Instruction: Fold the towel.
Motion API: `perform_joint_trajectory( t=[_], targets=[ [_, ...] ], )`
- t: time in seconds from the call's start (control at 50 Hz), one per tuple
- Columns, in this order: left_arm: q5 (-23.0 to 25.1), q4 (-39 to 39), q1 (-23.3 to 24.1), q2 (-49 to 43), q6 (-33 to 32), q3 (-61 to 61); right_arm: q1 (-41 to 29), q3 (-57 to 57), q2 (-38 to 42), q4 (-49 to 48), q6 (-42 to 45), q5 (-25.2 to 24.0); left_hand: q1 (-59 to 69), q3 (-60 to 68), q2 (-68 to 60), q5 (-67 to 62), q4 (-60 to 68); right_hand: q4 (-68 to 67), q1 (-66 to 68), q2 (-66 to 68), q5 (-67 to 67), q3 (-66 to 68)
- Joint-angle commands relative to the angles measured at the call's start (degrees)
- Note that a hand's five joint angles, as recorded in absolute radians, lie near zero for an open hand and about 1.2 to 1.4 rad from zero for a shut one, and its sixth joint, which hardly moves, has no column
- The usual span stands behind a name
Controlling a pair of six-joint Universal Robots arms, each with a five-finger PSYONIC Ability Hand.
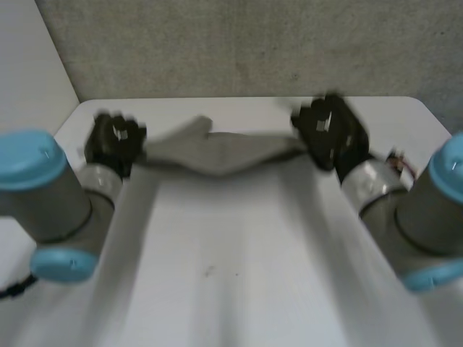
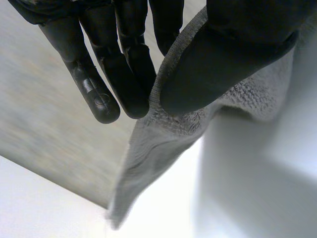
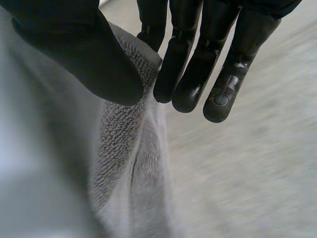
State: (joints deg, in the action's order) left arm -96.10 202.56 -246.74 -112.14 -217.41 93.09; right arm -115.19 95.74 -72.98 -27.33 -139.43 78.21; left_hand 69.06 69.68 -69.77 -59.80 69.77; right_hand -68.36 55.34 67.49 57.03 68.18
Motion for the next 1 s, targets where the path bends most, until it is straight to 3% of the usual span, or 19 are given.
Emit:
perform_joint_trajectory(
  t=[0.02,0.14,0.32,0.34,0.36,0.38,0.46,0.58,0.72,0.78,0.8,0.82,0.84,0.96,1.0],
  targets=[
    [0.03,-0.93,-0.05,-2.99,-0.21,9.29,-0.03,9.10,0.38,10.07,4.24,-0.60,10.94,10.32,-10.23,-10.20,10.23,-11.64,24.66,12.51,12.97,11.82],
    [0.30,-2.43,0.21,-1.94,-0.21,12.38,0.23,8.50,0.29,19.83,3.73,-0.77,10.94,10.32,-10.23,-10.20,10.23,-11.64,24.66,12.51,12.97,11.82],
    [0.21,-2.61,0.91,-0.18,0.05,12.56,0.58,5.86,0.21,25.83,-1.28,-1.04,10.94,10.32,-10.23,-10.20,10.23,-9.18,22.20,10.04,10.51,9.36],
    [0.21,-2.52,0.91,-0.18,0.05,12.56,1.19,4.82,0.21,25.83,-3.37,-1.30,10.94,10.32,-10.23,-10.20,10.23,10.64,2.38,-9.78,-9.31,-10.46],
    [0.21,-2.52,0.91,-0.18,0.05,12.56,1.20,4.81,0.21,25.83,-3.39,-1.30,10.94,10.32,-10.23,-10.20,10.23,10.83,2.19,-9.97,-9.50,-10.66],
    [0.30,-2.52,0.91,-0.18,0.05,12.56,2.24,3.85,0.12,25.92,-5.57,-1.39,10.94,10.32,-10.23,-10.20,10.23,29.15,-16.13,-28.29,-27.82,-28.98],
    [0.21,-2.52,1.00,-0.18,-0.03,12.56,4.10,-0.36,-0.23,26.62,-9.28,-1.21,10.94,10.32,-10.23,-10.20,10.23,37.39,-24.37,-36.53,-36.06,-37.21],
    [0.21,-2.61,1.00,0.00,-0.04,12.65,4.19,-3.98,-0.41,28.91,-7.61,-3.67,10.94,10.32,-10.23,-10.20,10.23,35.90,-22.88,-35.04,-34.57,-35.72],
    [0.21,-2.61,1.00,0.08,-0.12,12.65,3.57,-11.17,0.73,37.42,2.56,-13.24,10.94,10.32,-10.23,-10.20,10.23,35.56,-22.54,-34.70,-34.23,-35.38],
    [0.21,-2.52,1.09,0.08,-0.12,12.65,3.31,-14.77,2.66,40.15,7.57,-14.13,10.94,10.32,-10.23,-10.20,10.23,33.07,-20.05,-32.21,-31.74,-32.89],
    [0.21,-2.52,1.09,0.08,-0.12,12.65,3.31,-14.79,2.67,40.16,7.59,-14.13,10.94,10.32,-10.23,-10.20,10.23,33.04,-20.02,-32.18,-31.71,-32.86],
    [0.12,-2.61,1.26,0.00,-0.21,12.65,3.31,-16.19,3.62,42.33,9.77,-13.87,10.94,10.32,-10.23,-10.20,10.23,13.72,-0.70,-12.86,-12.39,-13.54],
    [0.12,-2.61,1.26,0.00,-0.21,12.65,3.40,-17.59,4.85,45.84,11.70,-13.26,10.94,10.32,-10.23,-10.20,10.23,3.70,9.32,-2.84,-2.37,-3.53],
    [0.12,-2.61,1.18,0.00,-0.21,13.09,3.48,-17.61,6.27,54.75,14.45,-8.86,10.94,10.32,-10.23,-10.20,10.23,2.26,10.76,-1.40,-0.93,-2.08],
    [0.21,-2.61,1.09,0.00,-0.21,13.52,4.01,-16.21,5.75,54.84,14.36,-4.83,10.94,10.32,-10.23,-10.20,10.23,3.59,9.43,-2.73,-2.26,-3.41]
  ],
)
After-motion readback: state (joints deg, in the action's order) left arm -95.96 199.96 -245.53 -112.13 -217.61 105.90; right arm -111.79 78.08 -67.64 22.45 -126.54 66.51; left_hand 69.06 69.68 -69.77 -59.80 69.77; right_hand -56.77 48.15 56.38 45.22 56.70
